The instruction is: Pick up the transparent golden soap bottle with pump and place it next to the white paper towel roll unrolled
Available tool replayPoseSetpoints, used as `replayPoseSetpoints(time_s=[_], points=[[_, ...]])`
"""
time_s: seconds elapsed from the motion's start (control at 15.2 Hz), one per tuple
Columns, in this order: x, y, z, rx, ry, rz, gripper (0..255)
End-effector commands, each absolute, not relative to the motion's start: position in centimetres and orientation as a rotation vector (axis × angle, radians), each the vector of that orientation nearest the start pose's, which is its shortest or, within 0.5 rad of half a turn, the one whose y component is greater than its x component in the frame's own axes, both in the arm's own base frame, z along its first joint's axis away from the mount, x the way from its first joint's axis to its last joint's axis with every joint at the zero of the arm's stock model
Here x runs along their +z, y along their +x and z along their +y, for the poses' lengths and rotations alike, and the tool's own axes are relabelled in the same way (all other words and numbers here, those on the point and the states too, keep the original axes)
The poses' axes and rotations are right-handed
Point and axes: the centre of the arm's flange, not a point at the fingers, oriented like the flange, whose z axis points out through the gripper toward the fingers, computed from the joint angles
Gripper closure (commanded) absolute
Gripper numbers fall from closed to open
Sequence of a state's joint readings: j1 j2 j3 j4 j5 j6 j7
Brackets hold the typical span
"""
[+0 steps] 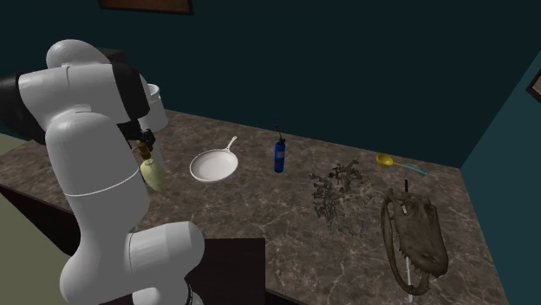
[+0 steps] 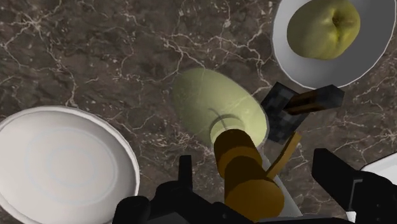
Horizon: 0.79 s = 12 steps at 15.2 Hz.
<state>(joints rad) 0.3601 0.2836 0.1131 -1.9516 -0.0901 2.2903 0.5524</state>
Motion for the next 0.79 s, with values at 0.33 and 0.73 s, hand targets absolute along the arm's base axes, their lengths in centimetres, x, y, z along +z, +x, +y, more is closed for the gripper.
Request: replayPoseSetpoints(time_s=[0.33,0.73], points=[[39.0,54.6,27.6,-0.108,-3.144,0.043,0],[39.0,54.6,27.6,-0.108,-3.144,0.043,0]])
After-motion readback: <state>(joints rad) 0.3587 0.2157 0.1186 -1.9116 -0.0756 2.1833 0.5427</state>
